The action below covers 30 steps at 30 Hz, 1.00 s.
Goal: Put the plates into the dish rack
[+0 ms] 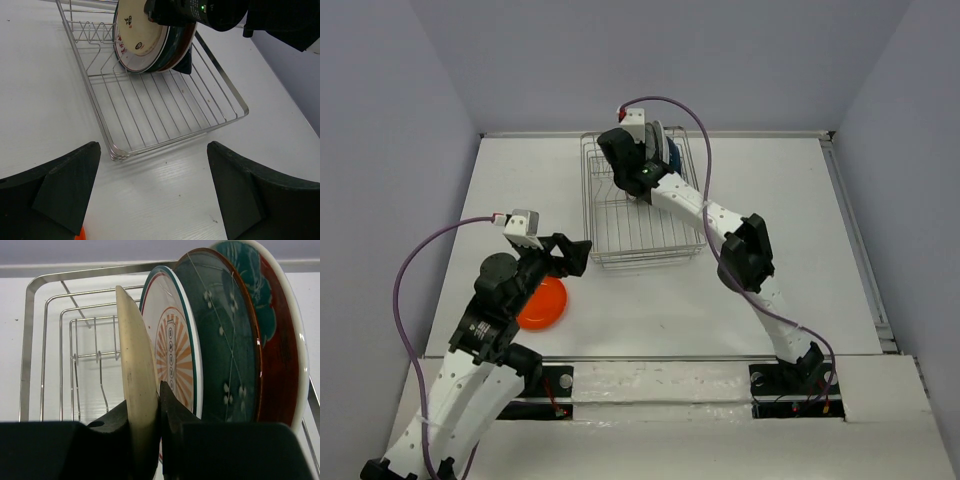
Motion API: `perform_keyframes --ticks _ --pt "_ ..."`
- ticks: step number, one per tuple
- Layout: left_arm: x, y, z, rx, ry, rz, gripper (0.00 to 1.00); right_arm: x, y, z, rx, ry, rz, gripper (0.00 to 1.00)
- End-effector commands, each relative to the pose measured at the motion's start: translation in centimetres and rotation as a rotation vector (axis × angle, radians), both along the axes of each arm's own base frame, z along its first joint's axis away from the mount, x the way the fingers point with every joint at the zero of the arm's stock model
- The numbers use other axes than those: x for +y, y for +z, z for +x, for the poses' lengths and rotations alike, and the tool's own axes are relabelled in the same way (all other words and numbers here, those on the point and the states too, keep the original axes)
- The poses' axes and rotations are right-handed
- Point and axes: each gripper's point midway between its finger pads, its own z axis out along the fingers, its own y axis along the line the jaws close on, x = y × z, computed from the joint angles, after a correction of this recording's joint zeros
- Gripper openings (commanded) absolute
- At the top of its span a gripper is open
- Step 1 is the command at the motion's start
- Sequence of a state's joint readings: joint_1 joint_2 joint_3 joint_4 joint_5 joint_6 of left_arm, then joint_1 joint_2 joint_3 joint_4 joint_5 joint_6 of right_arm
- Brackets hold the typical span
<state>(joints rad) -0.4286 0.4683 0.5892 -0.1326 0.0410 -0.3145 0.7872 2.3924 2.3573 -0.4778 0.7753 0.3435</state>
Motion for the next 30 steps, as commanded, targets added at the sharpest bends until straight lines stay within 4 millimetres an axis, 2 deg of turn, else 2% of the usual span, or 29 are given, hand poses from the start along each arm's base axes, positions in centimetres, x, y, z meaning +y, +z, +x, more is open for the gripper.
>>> perform_keyframes --ticks 1,10,13,22,23,24,25,26,27,29,30 --pt "0.2 2.7 -0.2 -0.076 0.006 -0.013 0.99 -0.7 2.4 0.1 -0.068 -0.064 0.006 0.07" --pt "0.2 2.8 -0.1 -0.08 0.008 -0.015 0.99 -1.4 2.9 0.0 -0.077 -0.087 -0.013 0.07" --pt "0.1 2.8 -0.1 -0.078 0.006 -0.017 0.99 -1.0 2.9 0.0 -0.073 -0.061 -0.007 0.07" --pt "0.2 2.7 -0.1 -0.076 0.008 -0.017 0.99 1.8 -2.0 0.2 0.014 0.041 0.019 0.07" --pt "0.2 2.7 -0.1 -0.075 0.009 -0.015 0.99 1.9 -2.1 0.3 0.014 0.043 0.019 0.09" --pt "0.2 2.7 -0.1 -0.075 0.008 -0.015 0.99 1.9 -1.9 0.3 0.012 0.045 0.02 0.16" --pt "0.1 2.6 0.0 -0.073 0.008 -0.015 0.99 2.0 -1.7 0.2 0.012 0.049 0.026 0.34" --pt "0.2 2.7 0.0 -0.073 0.009 -0.015 0.99 2.0 -1.3 0.2 0.009 0.053 0.028 0.41" --pt "0.1 2.6 0.0 -0.072 0.008 -0.014 0.99 2.0 -0.9 0.1 0.005 0.059 0.035 0.48" --pt "0.1 2.7 0.1 -0.073 0.009 -0.015 0.99 2.1 1.3 -0.3 -0.013 0.08 0.061 0.61" --pt "0.1 2.6 0.1 -0.071 0.011 -0.015 0.99 2.1 1.9 -0.5 -0.015 0.094 0.069 0.63"
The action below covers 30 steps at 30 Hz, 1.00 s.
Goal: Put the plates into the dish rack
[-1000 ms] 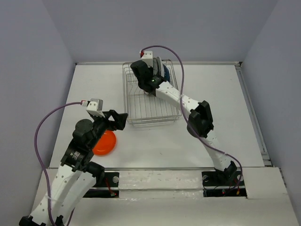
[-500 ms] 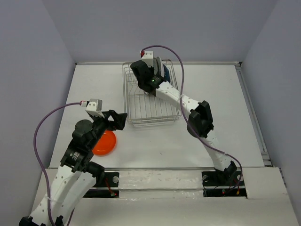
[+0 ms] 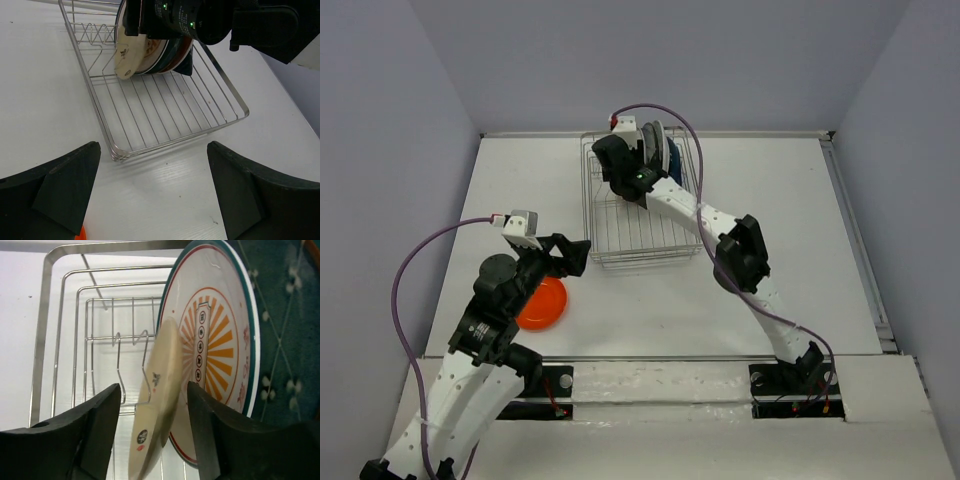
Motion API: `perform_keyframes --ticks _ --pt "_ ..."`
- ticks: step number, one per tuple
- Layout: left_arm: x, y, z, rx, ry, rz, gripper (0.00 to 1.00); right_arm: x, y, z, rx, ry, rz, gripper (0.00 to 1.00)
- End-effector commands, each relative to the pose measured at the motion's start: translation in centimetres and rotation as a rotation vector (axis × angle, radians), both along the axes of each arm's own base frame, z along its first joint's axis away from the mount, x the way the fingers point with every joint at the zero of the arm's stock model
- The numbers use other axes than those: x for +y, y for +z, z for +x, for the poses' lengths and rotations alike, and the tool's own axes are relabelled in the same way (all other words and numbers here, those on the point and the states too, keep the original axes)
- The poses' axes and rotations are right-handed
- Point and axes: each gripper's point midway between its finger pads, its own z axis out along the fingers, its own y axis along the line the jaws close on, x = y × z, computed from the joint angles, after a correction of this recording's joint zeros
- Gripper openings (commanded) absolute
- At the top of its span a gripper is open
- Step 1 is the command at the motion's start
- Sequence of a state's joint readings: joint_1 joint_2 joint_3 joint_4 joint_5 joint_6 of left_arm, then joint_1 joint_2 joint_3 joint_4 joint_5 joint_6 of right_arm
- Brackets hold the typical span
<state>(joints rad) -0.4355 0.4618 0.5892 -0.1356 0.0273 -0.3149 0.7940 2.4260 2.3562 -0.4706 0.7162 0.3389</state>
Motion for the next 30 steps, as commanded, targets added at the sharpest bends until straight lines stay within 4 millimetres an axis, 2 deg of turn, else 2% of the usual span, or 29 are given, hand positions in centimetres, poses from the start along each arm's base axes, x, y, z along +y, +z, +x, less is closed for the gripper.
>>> perform_keyframes --ticks 1,2,3,4,7,8,10,12,13,15,16,18,19,22,23,26,30 --pt "0.1 2.5 0.2 -0.069 0.007 -0.013 0.99 0.8 4.4 -0.7 -0.042 0.059 0.085 0.65" --pt "0.2 2.6 0.2 -0.069 0.012 -0.015 0.99 0.6 6.5 -1.3 -0.059 0.076 0.117 0.67" --pt "0.2 2.6 0.2 -0.069 0.013 -0.015 0.99 1.4 7.2 -2.0 -0.059 0.116 0.139 0.67" --pt "0.3 2.7 0.2 -0.072 0.015 -0.018 0.99 1.0 8.2 -2.8 -0.062 0.13 0.151 0.68" --pt "1.1 2.8 0.6 -0.075 0.062 -0.017 0.99 1.1 9.7 -4.5 -0.061 0.181 0.183 0.68" --pt "1.2 2.9 0.6 -0.077 0.069 -0.019 0.99 0.9 10.1 -6.0 -0.055 0.205 0.185 0.68" --pt "1.7 3.1 0.8 -0.084 0.09 -0.022 0.99 2.0 10.3 -8.1 -0.044 0.281 0.217 0.68" --pt "2.3 3.2 1.0 -0.087 0.12 -0.023 0.99 1.9 9.5 -10.6 -0.016 0.331 0.238 0.68" --pt "2.5 3.3 1.0 -0.09 0.13 -0.024 0.99 3.0 9.0 -12.5 0.009 0.391 0.255 0.68" --pt "3.1 3.5 1.2 -0.095 0.161 -0.028 0.99 3.9 8.2 -15.0 0.031 0.441 0.289 0.68" --pt "3.4 3.6 1.3 -0.099 0.174 -0.03 0.99 4.8 6.7 -17.8 0.074 0.499 0.29 0.67" --pt "3.8 3.7 1.4 -0.103 0.194 -0.034 0.99 6.1 5.2 -20.7 0.116 0.552 0.317 0.66" --pt "4.3 3.9 1.6 -0.107 0.214 -0.035 0.99 7.3 4.0 -23.6 0.145 0.603 0.322 0.64" --pt "5.2 3.8 1.8 -0.108 0.254 -0.034 0.99 9.2 2.0 -27.6 0.192 0.648 0.355 0.61" --pt "5.5 3.9 1.8 -0.11 0.268 -0.036 0.99 10.7 1.8 -29.7 0.206 0.672 0.403 0.58" --pt "6.3 4.0 1.9 -0.116 0.303 -0.038 0.99 11.8 -0.2 -31.9 0.244 0.656 0.439 0.56" --pt "6.9 4.2 1.9 -0.124 0.333 -0.045 0.99 13.5 -2.7 -33.9 0.309 0.612 0.62 0.56"
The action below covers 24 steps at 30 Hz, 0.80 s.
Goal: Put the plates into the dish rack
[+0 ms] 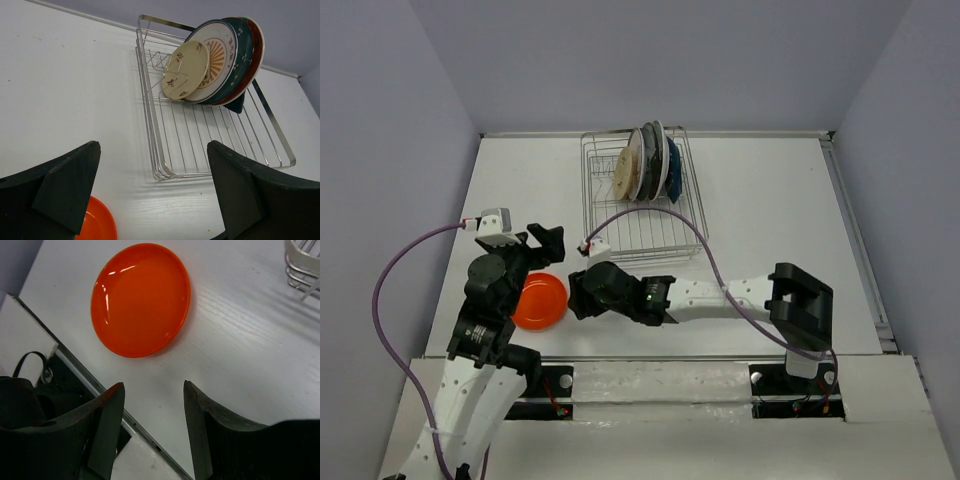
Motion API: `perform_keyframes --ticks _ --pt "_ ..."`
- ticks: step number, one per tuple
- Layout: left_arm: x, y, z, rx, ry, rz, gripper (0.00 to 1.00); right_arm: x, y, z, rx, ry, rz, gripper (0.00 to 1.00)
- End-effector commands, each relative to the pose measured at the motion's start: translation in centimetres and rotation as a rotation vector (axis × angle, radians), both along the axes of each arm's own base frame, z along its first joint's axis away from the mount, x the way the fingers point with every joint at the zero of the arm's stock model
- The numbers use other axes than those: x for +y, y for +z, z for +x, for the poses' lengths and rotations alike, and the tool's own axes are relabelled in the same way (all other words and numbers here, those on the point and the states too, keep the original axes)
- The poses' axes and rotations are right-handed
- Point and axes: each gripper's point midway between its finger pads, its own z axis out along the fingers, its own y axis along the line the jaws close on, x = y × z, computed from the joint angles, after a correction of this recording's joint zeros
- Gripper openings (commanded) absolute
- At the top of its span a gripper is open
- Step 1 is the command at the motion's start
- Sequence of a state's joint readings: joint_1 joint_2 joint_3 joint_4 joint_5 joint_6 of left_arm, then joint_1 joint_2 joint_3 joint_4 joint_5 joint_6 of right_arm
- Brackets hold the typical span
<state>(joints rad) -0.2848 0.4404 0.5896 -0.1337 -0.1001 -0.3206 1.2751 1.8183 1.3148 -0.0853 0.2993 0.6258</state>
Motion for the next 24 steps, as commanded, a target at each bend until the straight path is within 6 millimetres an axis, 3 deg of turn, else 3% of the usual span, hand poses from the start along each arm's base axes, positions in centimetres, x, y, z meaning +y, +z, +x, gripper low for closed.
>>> perform_keyframes --ticks 1,5,15,22,24 --pt "1.1 3.7 0.0 -0.103 0.053 -0.03 0.99 3.0 1.5 -0.3 0.115 -0.11 0.293 0.56" --pt "1.1 3.6 0.0 -0.101 0.055 -0.034 0.99 3.6 -1.1 -0.1 0.161 -0.183 0.312 0.56" --pt "0.9 3.8 -0.2 -0.112 0.036 -0.037 0.99 8.0 -5.9 -0.2 0.287 -0.195 0.319 0.52" --pt "0.3 3.7 -0.3 -0.112 0.01 -0.043 0.99 7.3 -9.6 1.8 0.316 -0.298 0.29 0.45" --pt "0.3 3.7 -0.4 -0.112 0.007 -0.042 0.99 6.8 -10.8 2.1 0.344 -0.325 0.275 0.34"
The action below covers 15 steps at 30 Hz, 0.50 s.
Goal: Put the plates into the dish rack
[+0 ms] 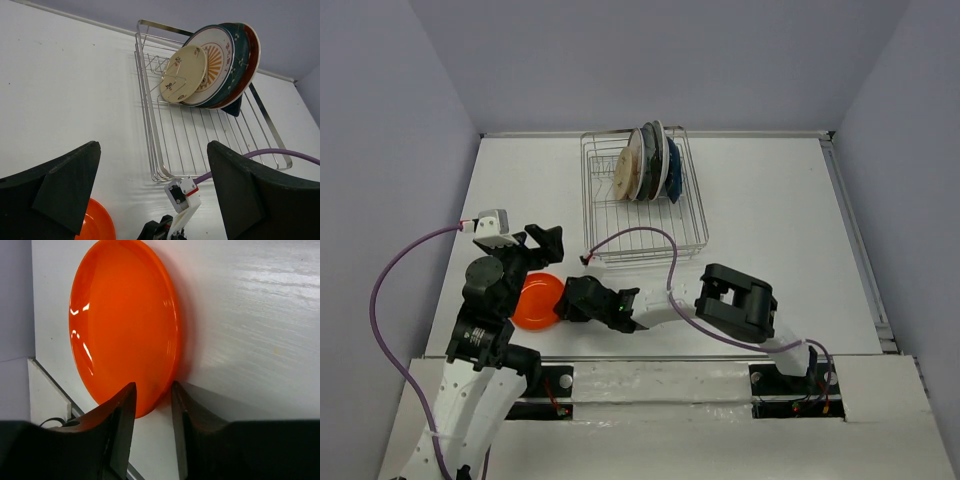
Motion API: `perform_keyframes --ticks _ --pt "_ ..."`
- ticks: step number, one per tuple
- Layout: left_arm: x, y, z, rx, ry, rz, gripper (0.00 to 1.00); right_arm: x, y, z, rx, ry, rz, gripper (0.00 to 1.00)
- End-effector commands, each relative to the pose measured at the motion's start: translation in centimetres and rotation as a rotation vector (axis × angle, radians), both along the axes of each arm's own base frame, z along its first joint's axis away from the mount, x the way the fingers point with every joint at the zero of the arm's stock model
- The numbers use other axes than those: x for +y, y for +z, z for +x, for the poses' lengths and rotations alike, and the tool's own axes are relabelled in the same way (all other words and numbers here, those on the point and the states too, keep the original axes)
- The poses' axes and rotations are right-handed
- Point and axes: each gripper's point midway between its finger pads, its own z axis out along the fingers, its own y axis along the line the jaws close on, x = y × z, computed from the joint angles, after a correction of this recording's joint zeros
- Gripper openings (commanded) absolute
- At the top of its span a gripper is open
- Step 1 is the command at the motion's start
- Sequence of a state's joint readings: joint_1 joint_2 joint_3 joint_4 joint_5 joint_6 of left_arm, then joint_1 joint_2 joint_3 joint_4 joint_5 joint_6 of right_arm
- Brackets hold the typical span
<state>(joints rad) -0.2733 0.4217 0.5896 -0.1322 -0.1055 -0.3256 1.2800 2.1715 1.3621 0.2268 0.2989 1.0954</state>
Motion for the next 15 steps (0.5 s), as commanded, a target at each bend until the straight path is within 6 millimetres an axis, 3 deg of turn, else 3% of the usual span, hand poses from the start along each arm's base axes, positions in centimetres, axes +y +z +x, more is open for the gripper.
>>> perform_keyframes --ticks 1,2,5,10,14,15 --pt "-0.2 3.2 -0.3 -0.095 -0.011 -0.03 0.99 -0.2 -1.6 2.0 0.047 -0.096 0.016 0.28" --pt "-0.2 3.2 -0.3 -0.095 -0.011 -0.031 0.99 -0.4 -1.8 1.9 0.056 -0.106 0.017 0.18" --pt "-0.2 3.3 -0.2 -0.095 -0.011 -0.031 0.99 -1.4 -1.4 2.2 0.032 -0.119 0.004 0.07" --pt "-0.4 3.1 -0.1 -0.09 -0.018 -0.032 0.99 -2.4 1.1 2.3 -0.058 -0.12 -0.006 0.07" --pt "-0.4 3.0 0.0 -0.089 -0.019 -0.029 0.99 -3.4 4.7 1.2 -0.205 -0.125 -0.031 0.07" --pt "-0.5 3.0 0.0 -0.089 -0.022 -0.029 0.99 -3.8 6.8 1.1 -0.24 -0.136 -0.013 0.07"
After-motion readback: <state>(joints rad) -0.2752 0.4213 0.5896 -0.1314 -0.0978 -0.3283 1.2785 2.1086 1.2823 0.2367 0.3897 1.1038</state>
